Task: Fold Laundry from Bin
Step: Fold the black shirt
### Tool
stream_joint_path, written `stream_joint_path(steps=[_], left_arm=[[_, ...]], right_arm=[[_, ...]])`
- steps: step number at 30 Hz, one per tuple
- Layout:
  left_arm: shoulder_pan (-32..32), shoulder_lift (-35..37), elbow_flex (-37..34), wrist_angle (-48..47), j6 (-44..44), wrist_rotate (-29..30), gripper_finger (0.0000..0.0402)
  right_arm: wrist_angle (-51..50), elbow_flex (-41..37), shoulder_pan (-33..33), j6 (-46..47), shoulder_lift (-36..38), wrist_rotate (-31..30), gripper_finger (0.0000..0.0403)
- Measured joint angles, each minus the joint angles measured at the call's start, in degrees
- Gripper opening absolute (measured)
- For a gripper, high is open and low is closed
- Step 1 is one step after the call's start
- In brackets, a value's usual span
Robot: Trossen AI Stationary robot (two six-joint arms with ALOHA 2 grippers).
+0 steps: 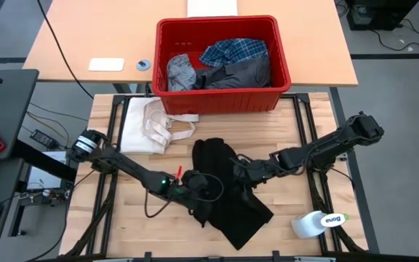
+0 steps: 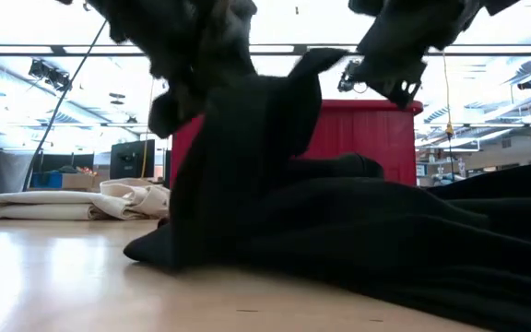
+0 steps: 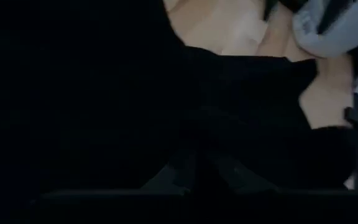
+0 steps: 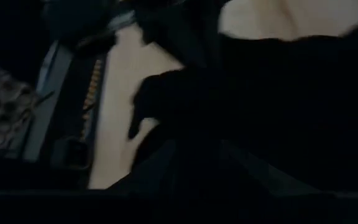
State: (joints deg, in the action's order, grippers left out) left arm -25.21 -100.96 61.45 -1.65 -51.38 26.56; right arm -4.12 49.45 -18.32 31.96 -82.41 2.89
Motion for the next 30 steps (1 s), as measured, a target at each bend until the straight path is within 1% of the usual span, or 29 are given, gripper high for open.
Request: stream_joint_path(steps=[3, 5, 7, 9, 13, 15, 17, 19, 21, 23, 24, 27, 29, 30], left_arm=[[-1.0, 2.6, 0.0, 1.8, 2.3, 0.1, 0.0023], [-1.7, 4.1, 0.2, 3.2, 4.8, 0.2, 0.0023], [-2.3, 5.1, 0.2, 3.1, 6.8, 0.0, 0.0023], [-2.7, 5.6, 0.2, 3.1, 7.5, -0.2, 0.0023], [-3.1, 5.7, 0.1, 3.1, 7.2, -0.8, 0.0023], [-3.1, 5.7, 0.1, 4.1, 7.1, -1.0, 0.0023], [-3.2, 6.0, 0.1, 5.2, 7.0, -2.6, 0.0023], [-3.4, 6.3, 0.1, 5.4, 6.5, -4.4, 0.0023], [-4.1, 6.4, 0.1, 5.1, 5.7, -4.9, 0.0023], [-4.8, 6.3, 0.1, 4.4, 5.6, -5.0, 0.0023], [-5.2, 6.3, 0.1, 4.0, 5.5, -5.0, 0.0023], [-6.4, 6.3, 0.1, 1.7, 4.7, -4.9, 0.0023], [-6.9, 6.3, 0.1, -0.3, 4.3, -5.0, 0.0023], [-7.1, 6.3, 0.1, -0.9, 4.0, -5.0, 0.0023]], right_arm=[[-0.2, 1.4, -3.4, -4.0, 0.0, -2.0, 0.0128], [0.1, 2.0, -5.2, -3.6, 0.0, -4.2, 0.0128], [-0.1, 2.0, -5.7, 0.7, 0.0, -4.4, 0.0128], [-0.7, 2.0, -5.0, 4.8, 0.0, -3.1, 0.0128], [-0.1, 2.0, -4.9, 6.2, 0.0, -4.2, 0.013], [0.7, 2.0, -5.4, 9.4, 0.0, -4.8, 0.0131], [3.6, 2.1, -6.2, 12.4, -1.3, -4.5, 0.0132], [3.6, 3.6, -7.3, 14.4, -3.9, -3.7, 0.0131], [1.4, 8.0, -8.0, 14.8, -7.9, -1.6, 0.013], [-4.9, 14.2, -8.4, 14.7, -11.7, -0.3, 0.013], [-8.2, 17.2, -8.5, 14.8, -13.4, -0.8, 0.013], [-16.4, 23.0, -9.4, 17.7, -17.2, -6.2, 0.013], [-18.8, 24.0, -10.4, 20.7, -18.1, -9.2, 0.0132], [-19.5, 24.0, -10.7, 22.4, -18.0, -9.7, 0.0132]])
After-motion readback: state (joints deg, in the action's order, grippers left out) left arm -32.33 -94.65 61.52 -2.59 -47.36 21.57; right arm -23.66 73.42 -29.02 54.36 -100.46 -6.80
